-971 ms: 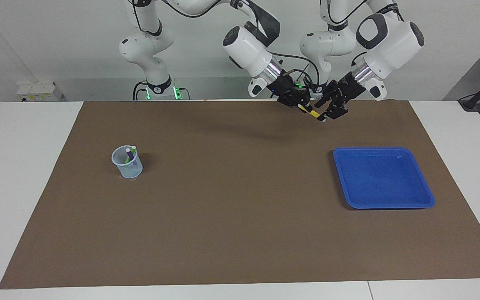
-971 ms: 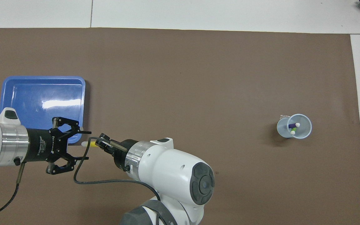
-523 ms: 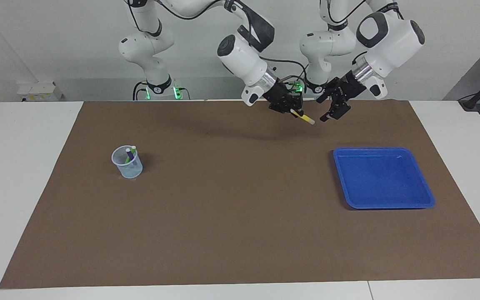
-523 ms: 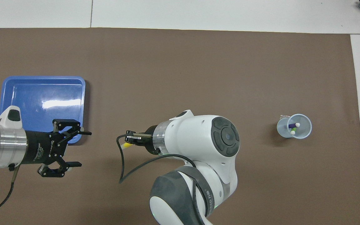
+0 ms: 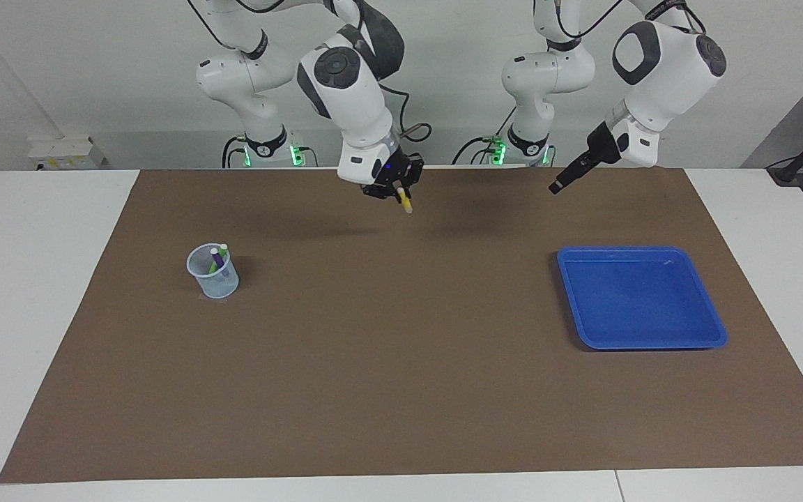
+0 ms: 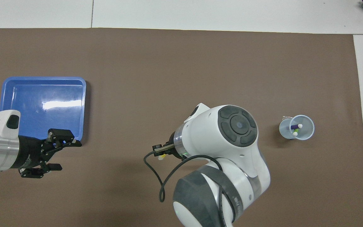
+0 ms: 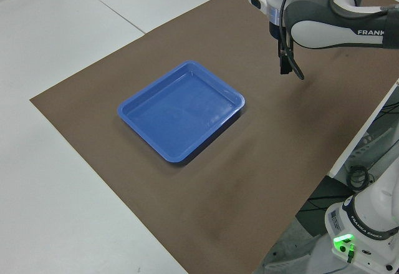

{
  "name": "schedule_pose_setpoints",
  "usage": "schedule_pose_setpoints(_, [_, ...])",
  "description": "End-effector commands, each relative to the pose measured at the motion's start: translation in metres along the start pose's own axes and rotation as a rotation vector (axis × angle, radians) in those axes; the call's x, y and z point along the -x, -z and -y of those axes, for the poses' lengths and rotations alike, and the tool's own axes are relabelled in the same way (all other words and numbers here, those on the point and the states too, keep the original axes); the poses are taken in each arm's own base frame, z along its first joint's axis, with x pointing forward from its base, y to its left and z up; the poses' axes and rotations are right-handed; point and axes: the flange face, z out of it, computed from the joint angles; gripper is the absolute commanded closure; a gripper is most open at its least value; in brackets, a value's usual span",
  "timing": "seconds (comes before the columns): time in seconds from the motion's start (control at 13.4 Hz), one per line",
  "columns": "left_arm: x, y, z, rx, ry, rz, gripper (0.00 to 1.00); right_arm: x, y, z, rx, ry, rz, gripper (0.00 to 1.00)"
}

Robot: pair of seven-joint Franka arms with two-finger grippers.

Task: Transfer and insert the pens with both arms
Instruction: 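Carry the yellow pen to the cup while the left gripper withdraws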

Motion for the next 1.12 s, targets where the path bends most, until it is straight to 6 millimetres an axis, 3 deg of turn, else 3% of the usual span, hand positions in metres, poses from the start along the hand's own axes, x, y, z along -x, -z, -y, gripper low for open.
schedule_pose_setpoints(0.0, [-0.005, 0.024, 0.017, -0.075, -0.163, -0.048, 0.00, 0.014, 0.016, -0.052, 0.109, 0.185, 0.081, 1.00])
schedule_pose_setpoints(0.22, [-0.024, 0.046, 0.026, -0.154, -0.296, -0.105, 0.00, 0.026, 0.027, -0.095, 0.280, 0.478, 0.218, 1.00])
schedule_pose_setpoints(0.45, [-0.042, 0.064, 0.022, -0.152, -0.292, -0.145, 0.00, 0.040, 0.060, -0.121, 0.497, 0.759, 0.390, 1.00])
schedule_pose_setpoints(0.6, [-0.045, 0.067, 0.022, -0.146, -0.297, -0.166, 0.00, 0.036, 0.071, -0.163, 0.545, 0.858, 0.384, 1.00])
schedule_pose_setpoints(0.75, [-0.050, 0.073, 0.021, -0.131, -0.291, -0.219, 0.00, 0.038, 0.065, -0.208, 0.568, 0.945, 0.331, 1.00])
schedule_pose_setpoints(0.9, [-0.050, 0.075, 0.021, -0.129, -0.289, -0.223, 0.00, 0.044, 0.061, -0.234, 0.561, 0.951, 0.318, 1.00])
schedule_pose_setpoints(1.05, [-0.046, 0.079, 0.013, -0.130, -0.306, -0.223, 0.00, 0.054, 0.044, -0.251, 0.496, 0.907, 0.289, 1.00])
